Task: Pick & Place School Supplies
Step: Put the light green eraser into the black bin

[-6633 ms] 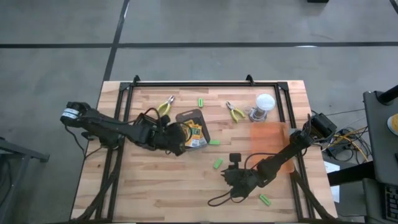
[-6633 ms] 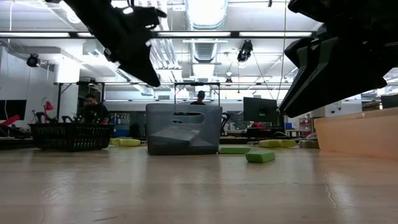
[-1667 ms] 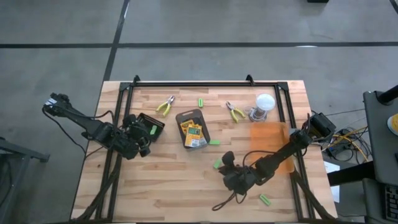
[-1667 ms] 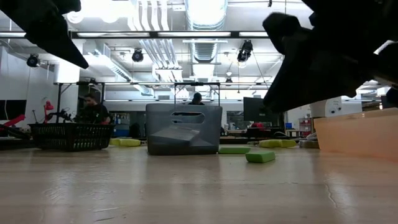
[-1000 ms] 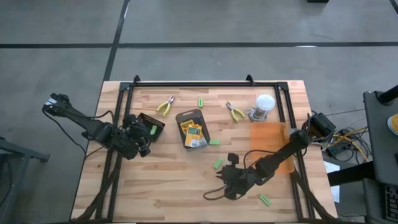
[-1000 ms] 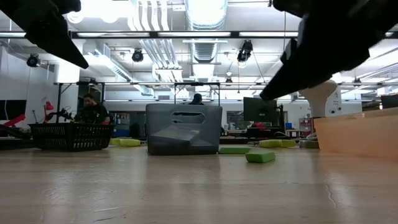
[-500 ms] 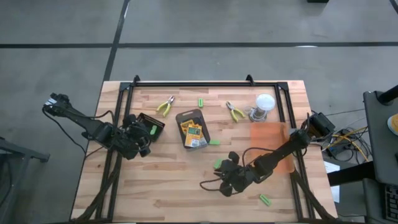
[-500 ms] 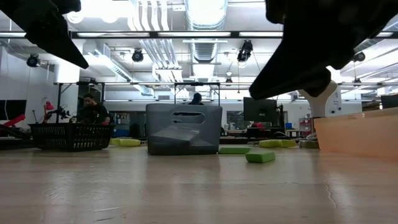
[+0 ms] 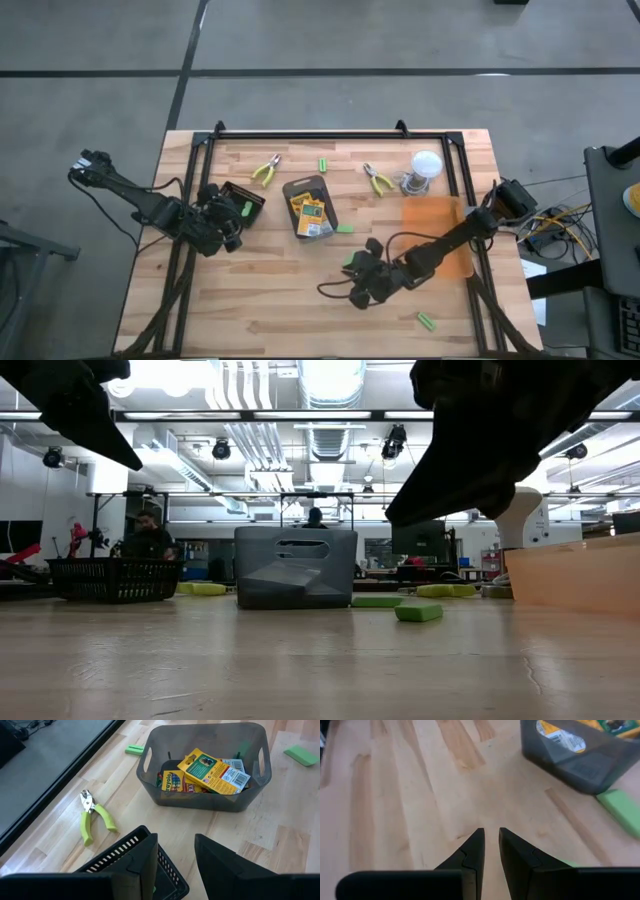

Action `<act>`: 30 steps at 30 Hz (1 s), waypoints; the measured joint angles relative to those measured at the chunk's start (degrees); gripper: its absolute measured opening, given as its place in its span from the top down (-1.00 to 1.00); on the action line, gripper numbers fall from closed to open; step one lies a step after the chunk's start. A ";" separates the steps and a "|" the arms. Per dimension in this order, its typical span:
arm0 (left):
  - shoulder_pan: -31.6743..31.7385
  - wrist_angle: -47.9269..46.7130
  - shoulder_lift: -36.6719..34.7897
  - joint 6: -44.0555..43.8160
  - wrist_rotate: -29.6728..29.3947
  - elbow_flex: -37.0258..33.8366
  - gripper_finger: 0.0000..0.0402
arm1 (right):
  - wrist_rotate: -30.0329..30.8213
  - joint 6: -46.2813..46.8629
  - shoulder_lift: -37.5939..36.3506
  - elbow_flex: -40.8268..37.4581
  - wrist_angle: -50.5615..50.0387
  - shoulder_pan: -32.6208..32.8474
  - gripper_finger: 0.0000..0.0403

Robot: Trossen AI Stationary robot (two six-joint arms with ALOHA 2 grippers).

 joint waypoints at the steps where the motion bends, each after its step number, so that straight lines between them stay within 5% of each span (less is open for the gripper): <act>1: 0.00 0.00 0.00 0.00 0.00 0.00 0.32 | 0.23 -0.91 0.02 0.00 -0.15 -0.19 0.72; 7: 0.00 0.00 0.00 0.00 0.00 0.00 0.32 | 8.23 -6.03 0.02 0.00 -0.32 -1.24 0.72; 20: 0.00 0.00 0.00 0.00 -0.01 -0.02 0.32 | 14.98 -9.65 0.02 -0.02 1.73 -1.89 0.72; 30: 0.00 0.00 0.00 0.00 0.00 -0.04 0.32 | 17.76 -12.08 -0.76 -0.14 1.73 -2.13 0.44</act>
